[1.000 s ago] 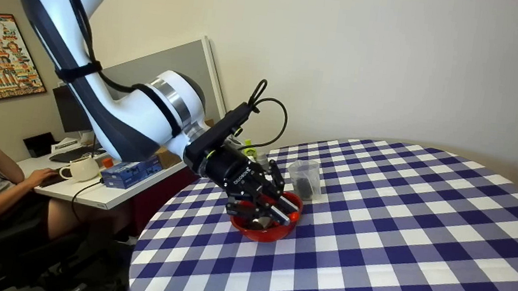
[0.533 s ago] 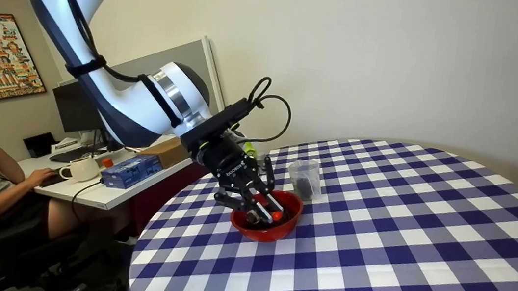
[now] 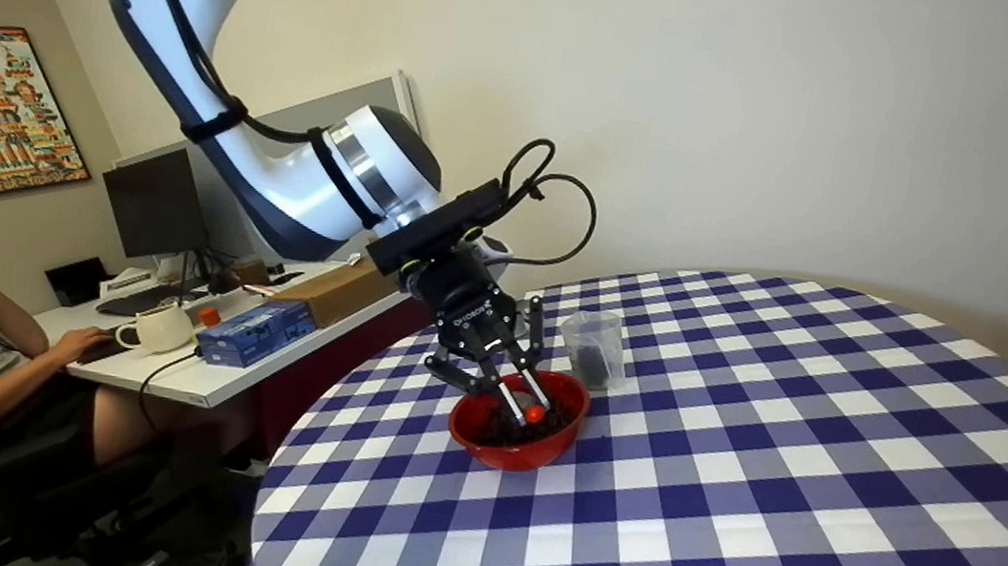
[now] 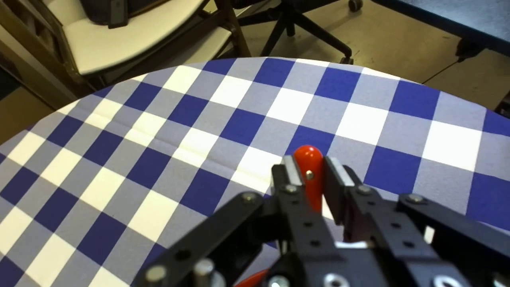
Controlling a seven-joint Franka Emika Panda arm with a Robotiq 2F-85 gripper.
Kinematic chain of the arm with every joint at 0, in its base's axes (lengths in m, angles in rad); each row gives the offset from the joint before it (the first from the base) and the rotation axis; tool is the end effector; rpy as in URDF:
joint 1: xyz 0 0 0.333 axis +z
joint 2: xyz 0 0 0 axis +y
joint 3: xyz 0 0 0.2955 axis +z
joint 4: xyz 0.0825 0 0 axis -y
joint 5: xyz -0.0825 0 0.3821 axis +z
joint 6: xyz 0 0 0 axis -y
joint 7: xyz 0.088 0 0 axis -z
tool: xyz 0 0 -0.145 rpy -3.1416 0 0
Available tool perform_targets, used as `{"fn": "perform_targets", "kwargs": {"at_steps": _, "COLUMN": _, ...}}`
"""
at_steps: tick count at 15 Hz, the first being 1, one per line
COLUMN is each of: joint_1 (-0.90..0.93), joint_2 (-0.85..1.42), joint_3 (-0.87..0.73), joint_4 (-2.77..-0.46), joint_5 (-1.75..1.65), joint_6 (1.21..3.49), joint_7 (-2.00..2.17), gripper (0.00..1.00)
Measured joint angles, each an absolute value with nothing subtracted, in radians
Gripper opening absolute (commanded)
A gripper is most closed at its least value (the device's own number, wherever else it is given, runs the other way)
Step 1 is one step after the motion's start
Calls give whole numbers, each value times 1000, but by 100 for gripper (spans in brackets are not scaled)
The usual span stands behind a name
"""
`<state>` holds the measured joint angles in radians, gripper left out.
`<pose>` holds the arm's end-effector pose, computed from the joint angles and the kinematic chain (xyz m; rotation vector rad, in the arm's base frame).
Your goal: Pick up the spoon from the table, scoop some contents from the bowl, put them in the cup and put the spoon back on the table.
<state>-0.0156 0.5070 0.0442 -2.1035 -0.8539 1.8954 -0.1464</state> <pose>0.4857 -0.0666 0.1139 2.2136 0.8951 -0.8906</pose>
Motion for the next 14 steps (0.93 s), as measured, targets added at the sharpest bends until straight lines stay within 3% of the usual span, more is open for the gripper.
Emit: {"fn": "perform_targets", "kwargs": {"at_steps": 14, "joint_1": -25, "joint_2": 600, "joint_3": 24, "joint_4": -1815, "joint_5": -560, "joint_6": 1743, "joint_7": -185, "gripper": 5}}
